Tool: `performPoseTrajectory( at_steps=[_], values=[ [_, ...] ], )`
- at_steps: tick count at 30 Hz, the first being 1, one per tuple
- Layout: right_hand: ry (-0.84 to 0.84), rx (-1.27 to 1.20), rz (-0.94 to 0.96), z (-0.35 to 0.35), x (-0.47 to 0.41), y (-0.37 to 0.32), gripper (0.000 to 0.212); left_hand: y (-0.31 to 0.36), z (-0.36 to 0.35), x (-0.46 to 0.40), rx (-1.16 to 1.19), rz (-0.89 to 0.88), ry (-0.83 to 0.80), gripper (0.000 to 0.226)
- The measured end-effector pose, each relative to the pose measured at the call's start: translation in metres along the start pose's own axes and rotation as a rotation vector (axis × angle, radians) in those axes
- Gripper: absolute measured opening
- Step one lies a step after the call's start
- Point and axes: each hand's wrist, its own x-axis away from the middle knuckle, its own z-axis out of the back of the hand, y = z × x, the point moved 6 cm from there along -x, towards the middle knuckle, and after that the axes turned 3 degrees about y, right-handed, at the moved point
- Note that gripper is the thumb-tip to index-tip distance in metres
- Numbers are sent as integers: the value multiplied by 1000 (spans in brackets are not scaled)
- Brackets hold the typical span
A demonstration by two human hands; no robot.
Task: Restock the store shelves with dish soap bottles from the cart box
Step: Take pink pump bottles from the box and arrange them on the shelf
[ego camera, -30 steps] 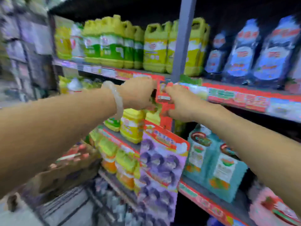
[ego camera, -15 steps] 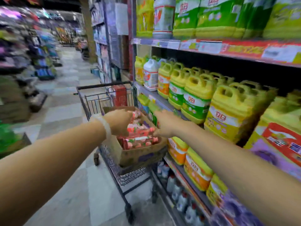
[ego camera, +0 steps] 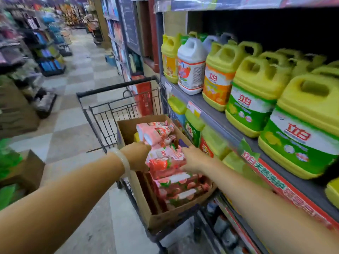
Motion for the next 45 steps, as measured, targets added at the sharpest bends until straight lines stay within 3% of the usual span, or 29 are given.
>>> performPoseTrajectory(
  at_steps=[3,6,10,14,16,17,19,22,24,26,30,35,37,39,42,43,45],
  values=[
    [-37,23,-18,-16,-43,5,78,-13,-23,-44,12,-30,-66,50],
    [-102,-100,-76,-39,-69,14,72,-26,-45,-83,6,-61,-131,46],
    [-71,-477,-279,-69,-96,33,76,-37,-76,-127,85,-49,-248,50],
    [-17,-933,-448,-89,-113,47,44,-37,-97,-179,294,-58,-328,51],
    [-106,-1166,-701,-114,-112,44,36,-31,-110,-205,392,-93,-383,54],
    [-134,-1247,-814,-125,-113,38,34,-23,-116,-217,447,-144,-416,66],
    [-75,-1305,-899,-139,-126,30,33,-12,-128,-230,527,-225,-534,82],
    [44,-1390,-1004,-146,-141,26,13,-4,-150,-242,640,-238,-643,62],
    [65,-1416,-1127,-150,-145,25,10,-2,-154,-244,762,-200,-688,66],
    [67,-1415,-1186,-151,-150,20,33,-1,-157,-245,821,-201,-742,55],
    [173,-1507,-1246,-157,-150,14,35,-2,-162,-246,1026,-157,-772,14],
    [457,-1626,-1258,-149,-134,12,47,0,-145,-239,1187,-170,-804,25],
    [477,-1656,-1201,-143,-130,5,49,-6,-138,-234,1201,-132,-800,28],
    [500,-1733,-1133,-141,-120,-2,48,-11,-130,-226,1236,-122,-814,50],
    [581,-1827,-1056,-129,-99,-12,75,-16,-112,-207,1235,-137,-838,77],
    [612,-1839,-1010,-123,-89,-16,79,-14,-106,-200,1212,-169,-853,68],
    [669,-1821,-923,-110,-62,-24,61,-8,-86,-176,1129,-283,-843,39]
  ],
)
